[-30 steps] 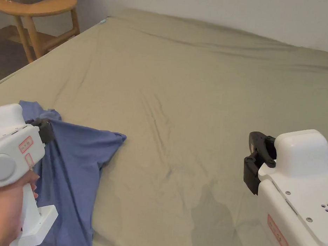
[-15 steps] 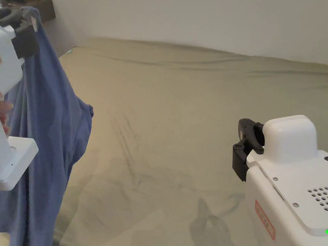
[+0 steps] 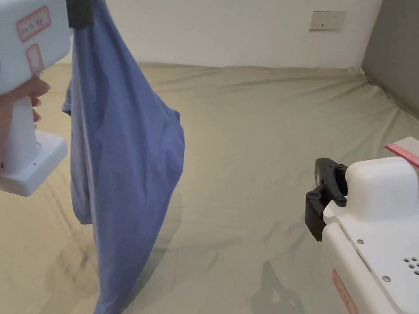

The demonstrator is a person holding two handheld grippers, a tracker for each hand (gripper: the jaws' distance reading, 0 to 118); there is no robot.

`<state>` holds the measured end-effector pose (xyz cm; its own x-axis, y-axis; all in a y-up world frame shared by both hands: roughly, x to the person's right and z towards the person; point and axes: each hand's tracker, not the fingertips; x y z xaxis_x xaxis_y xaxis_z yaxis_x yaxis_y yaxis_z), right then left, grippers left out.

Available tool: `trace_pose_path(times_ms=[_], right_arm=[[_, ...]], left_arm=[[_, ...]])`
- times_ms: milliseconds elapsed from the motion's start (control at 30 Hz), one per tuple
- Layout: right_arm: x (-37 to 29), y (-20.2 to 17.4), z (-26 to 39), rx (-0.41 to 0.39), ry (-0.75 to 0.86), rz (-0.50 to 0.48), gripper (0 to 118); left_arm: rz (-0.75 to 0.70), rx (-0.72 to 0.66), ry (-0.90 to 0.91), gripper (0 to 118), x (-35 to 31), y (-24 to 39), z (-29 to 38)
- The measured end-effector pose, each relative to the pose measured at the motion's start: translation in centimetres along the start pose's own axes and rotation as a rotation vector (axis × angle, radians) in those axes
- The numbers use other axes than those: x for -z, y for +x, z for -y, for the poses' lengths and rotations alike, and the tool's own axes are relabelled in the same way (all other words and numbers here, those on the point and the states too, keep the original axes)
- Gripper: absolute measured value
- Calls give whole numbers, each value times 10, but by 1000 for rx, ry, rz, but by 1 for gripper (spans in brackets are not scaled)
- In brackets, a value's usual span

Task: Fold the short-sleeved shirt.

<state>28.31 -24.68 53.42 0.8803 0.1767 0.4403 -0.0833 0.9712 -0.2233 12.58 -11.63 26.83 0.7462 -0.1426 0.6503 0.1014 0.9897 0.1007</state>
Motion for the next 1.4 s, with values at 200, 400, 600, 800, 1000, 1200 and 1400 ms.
trace_pose_path(times_ms=[200,400,600,800,1000,1200,1400], right_arm=[[16,34,27,26,-77,60,1],[38,66,57,54,-152,112,1],[55,79,79,39,-208,125,1],[62,67,75,20,-217,102,1],[56,47,43,-23,-154,60,1],[45,22,-2,-48,-31,6,1],[28,-7,-27,-70,80,-28,1]], left_arm=[[143,85,-284,0,90,78,102],[181,221,-665,0,142,130,243],[76,133,-871,0,144,101,330],[61,48,-833,84,144,98,328],[22,-130,-573,109,79,75,261],[-108,-149,-248,97,-16,64,156],[-235,-19,-70,29,-94,87,102]])
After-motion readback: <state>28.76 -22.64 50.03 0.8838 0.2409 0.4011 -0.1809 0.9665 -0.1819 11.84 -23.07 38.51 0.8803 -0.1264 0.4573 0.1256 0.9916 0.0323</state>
